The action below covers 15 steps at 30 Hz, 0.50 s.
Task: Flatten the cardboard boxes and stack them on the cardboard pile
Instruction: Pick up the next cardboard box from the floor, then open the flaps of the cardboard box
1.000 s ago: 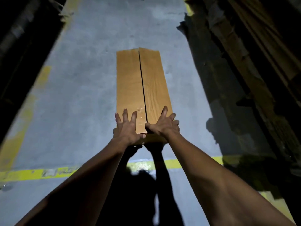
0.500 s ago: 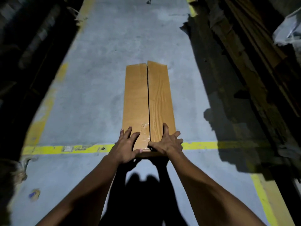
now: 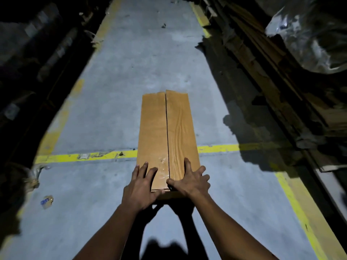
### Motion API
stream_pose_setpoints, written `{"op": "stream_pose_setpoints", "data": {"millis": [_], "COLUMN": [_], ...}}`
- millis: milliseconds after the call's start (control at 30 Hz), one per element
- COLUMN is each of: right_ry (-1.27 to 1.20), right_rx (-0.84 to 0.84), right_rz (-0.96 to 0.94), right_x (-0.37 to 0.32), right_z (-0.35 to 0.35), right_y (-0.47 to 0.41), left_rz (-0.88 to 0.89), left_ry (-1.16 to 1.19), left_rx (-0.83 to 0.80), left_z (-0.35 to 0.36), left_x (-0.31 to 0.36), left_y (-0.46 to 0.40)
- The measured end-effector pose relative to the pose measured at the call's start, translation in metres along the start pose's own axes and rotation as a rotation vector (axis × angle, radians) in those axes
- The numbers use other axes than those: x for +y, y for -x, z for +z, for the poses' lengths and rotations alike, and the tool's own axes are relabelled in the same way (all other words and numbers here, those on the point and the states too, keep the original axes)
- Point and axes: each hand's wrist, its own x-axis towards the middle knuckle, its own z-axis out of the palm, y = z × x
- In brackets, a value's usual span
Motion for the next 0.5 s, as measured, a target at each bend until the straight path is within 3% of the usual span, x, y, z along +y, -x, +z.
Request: {"op": "stream_pose_setpoints", "data": {"millis": [233,400,500], "right_ry": [-0.011,-0.016,-0.160], "right_rx": [0.119,-0.019,-0.161], "right_rz": [-0.054,-0.109,-0.117], "right_x": [-0.001,0.000,-0.007], "right_z": [0.018,0.009,-0.016], "right_y": [-0.015,-0.035,-0.039], "left_rz": [0.061,0.137,0.131], "left_ry": [0.029,0.114,0.152], "left_rx": [0.299,0.440,0.480], "left_z": [0.033,0.053,0.055], "left_x": [-0.016,-0.029,-0.028], "left_y": [0.005,-0.002,-0.004]}}
